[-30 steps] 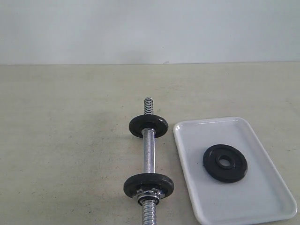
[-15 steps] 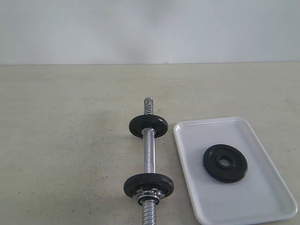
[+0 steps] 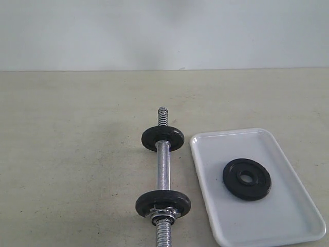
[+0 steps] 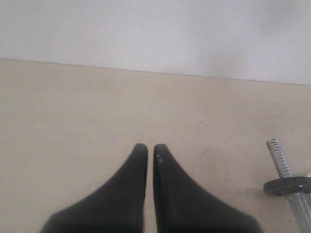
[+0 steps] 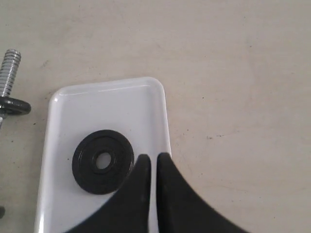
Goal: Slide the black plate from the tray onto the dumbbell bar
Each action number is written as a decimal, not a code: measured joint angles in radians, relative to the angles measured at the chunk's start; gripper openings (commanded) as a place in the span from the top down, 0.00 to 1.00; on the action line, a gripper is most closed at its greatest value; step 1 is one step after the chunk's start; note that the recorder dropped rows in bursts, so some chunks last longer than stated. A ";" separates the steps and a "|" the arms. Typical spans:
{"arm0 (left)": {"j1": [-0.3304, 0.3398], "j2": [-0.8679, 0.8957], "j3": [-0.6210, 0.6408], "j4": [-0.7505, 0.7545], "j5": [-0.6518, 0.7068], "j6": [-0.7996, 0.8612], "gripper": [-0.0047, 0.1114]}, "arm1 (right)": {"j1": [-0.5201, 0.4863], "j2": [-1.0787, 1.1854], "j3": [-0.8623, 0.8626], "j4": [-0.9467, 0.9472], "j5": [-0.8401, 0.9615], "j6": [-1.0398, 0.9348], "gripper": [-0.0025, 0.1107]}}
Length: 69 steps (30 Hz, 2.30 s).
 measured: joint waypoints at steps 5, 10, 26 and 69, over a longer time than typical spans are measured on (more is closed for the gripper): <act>0.000 0.028 0.000 -0.179 -0.063 0.039 0.92 | 0.000 0.000 0.000 0.028 -0.079 0.000 0.98; 0.000 0.148 0.000 -0.608 0.067 0.385 0.92 | 0.000 0.000 -0.002 0.199 -0.091 -0.164 0.98; -0.374 0.706 0.088 -0.846 -0.099 0.587 0.92 | 0.000 0.001 -0.002 0.387 0.127 -0.496 0.98; -0.646 1.171 -0.251 -0.667 -0.334 0.325 0.35 | 0.000 0.001 -0.002 0.387 0.225 -0.605 0.98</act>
